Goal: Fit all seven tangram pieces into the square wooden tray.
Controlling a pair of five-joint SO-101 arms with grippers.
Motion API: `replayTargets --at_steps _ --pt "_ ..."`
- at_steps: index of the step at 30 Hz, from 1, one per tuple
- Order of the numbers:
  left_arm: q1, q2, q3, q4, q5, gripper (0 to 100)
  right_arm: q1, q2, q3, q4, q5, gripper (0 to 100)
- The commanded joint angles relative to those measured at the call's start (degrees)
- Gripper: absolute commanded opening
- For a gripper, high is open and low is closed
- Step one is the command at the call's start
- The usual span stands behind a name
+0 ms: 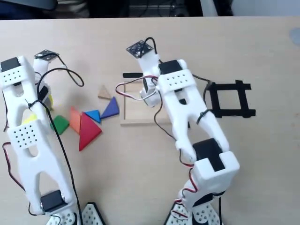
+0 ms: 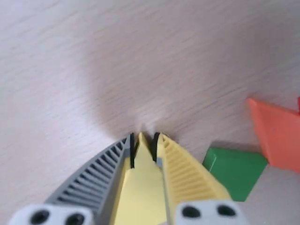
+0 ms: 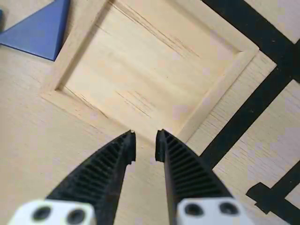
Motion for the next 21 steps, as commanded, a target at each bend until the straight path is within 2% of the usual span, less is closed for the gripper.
replayTargets --at_steps 1,5,7,9,13,21 --pt "-0.1 0.4 1.8 -0.3 -0.9 9 -0.7 -3.6 -0.2 0.4 0.2 8.9" --pt "0.4 0.4 -5.2 2.1 -0.6 9 -0.7 -3.6 -0.2 0.1 0.2 8.9" --pt "0.0 0.4 -9.6 1.9 1.8 10 -0.7 -3.6 -0.2 0.1 0.2 8.9" --pt "-0.7 -1.1 -12.9 2.0 3.2 15 -0.7 -3.6 -0.2 0.3 0.2 8.9" --pt "-2.4 -7.4 -11.7 2.0 -2.5 35 -0.5 -3.6 -0.2 0.4 0.2 8.9" --pt "-4.9 -28.3 4.7 2.0 -17.7 34 -0.6 -3.6 -0.2 0.4 0.2 8.9"
